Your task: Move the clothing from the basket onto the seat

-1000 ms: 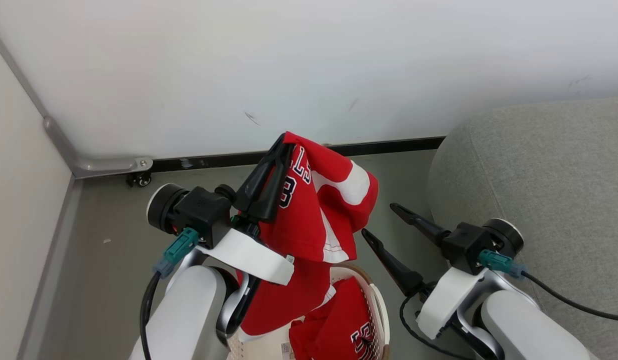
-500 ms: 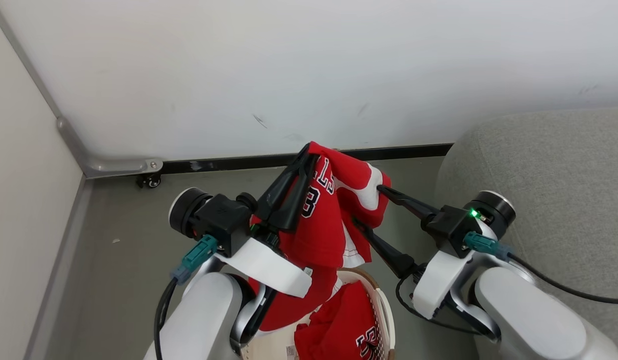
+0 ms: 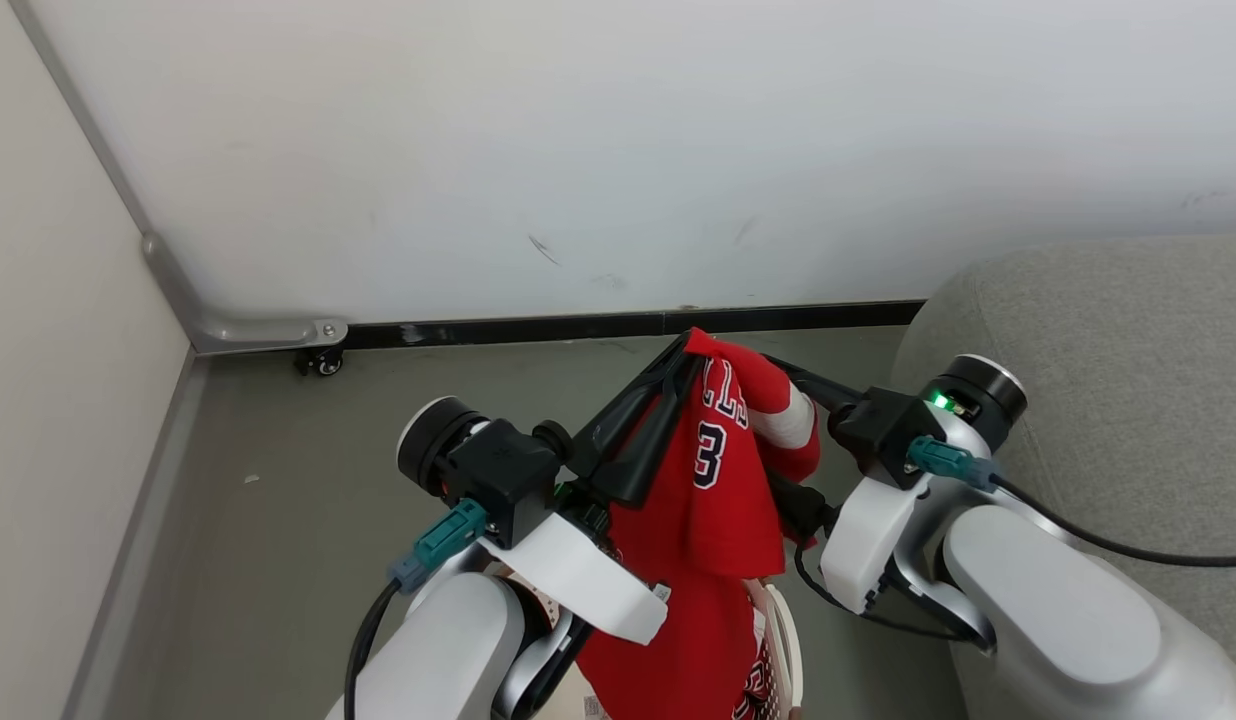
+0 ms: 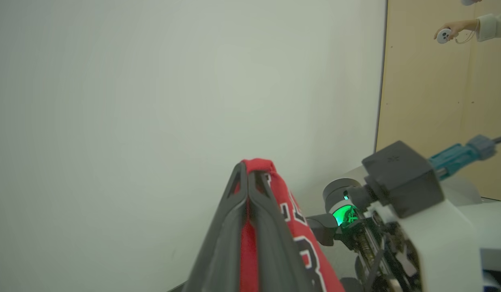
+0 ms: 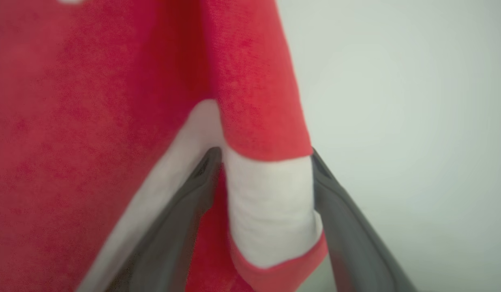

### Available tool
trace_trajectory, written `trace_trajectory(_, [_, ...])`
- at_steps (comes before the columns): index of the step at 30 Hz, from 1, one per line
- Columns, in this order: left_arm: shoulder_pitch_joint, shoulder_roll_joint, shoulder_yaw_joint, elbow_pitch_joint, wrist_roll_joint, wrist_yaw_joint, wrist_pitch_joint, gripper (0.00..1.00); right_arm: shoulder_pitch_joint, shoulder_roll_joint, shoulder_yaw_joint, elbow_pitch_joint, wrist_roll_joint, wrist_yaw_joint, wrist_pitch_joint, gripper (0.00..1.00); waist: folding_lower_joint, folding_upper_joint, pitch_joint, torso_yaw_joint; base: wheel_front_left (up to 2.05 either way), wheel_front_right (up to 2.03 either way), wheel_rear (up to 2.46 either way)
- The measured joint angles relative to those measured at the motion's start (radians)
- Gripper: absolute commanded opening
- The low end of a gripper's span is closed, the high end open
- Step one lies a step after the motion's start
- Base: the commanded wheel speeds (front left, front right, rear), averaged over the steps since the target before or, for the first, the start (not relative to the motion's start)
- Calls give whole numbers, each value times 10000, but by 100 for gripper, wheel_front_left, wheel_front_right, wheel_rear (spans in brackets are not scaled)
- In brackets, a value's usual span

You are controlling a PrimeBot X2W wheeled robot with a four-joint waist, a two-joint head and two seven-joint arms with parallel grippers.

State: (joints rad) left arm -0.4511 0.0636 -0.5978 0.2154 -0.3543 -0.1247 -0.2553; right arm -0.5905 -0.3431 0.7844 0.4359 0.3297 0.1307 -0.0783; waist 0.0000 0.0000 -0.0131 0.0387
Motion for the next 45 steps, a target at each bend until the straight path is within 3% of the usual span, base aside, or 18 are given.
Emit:
trace_trajectory(1, [0,13,-46,-25,-75,0,0,0,-61,31,84,52,82,0,8,81,0,0,0,18,0,0,0])
trace_trajectory(2, [0,17,-71,-40,-150,0,0,0,-97,40,163,96,125,0,12,49,0,0,1,34,0,0,0])
trace_trajectory(3, [0,36,-75,-52,-192,0,0,0,-102,44,268,148,148,0,40,39,0,0,5,46,0,0,0])
trace_trajectory(5, [0,136,-61,-52,-267,0,0,0,-98,79,378,222,157,0,82,0,0,0,19,55,0,0,0])
trace_trajectory(21, [367,779,959,1287,-721,-2,0,0,-78,173,102,263,1396,0,-268,0,0,0,82,-330,0,0,0])
trace_trajectory(22, [374,790,970,1340,-746,-2,0,25,-79,176,-31,253,1461,0,-301,0,0,0,85,-369,0,0,0])
trace_trajectory(24, [374,779,1124,1377,-792,0,0,98,-81,174,-290,253,1593,0,-422,0,0,0,89,-451,0,0,0])
trace_trajectory(45, [801,604,2387,1386,-922,470,0,100,-22,-894,-2529,593,1691,0,-807,0,0,0,91,-1306,0,0,0])
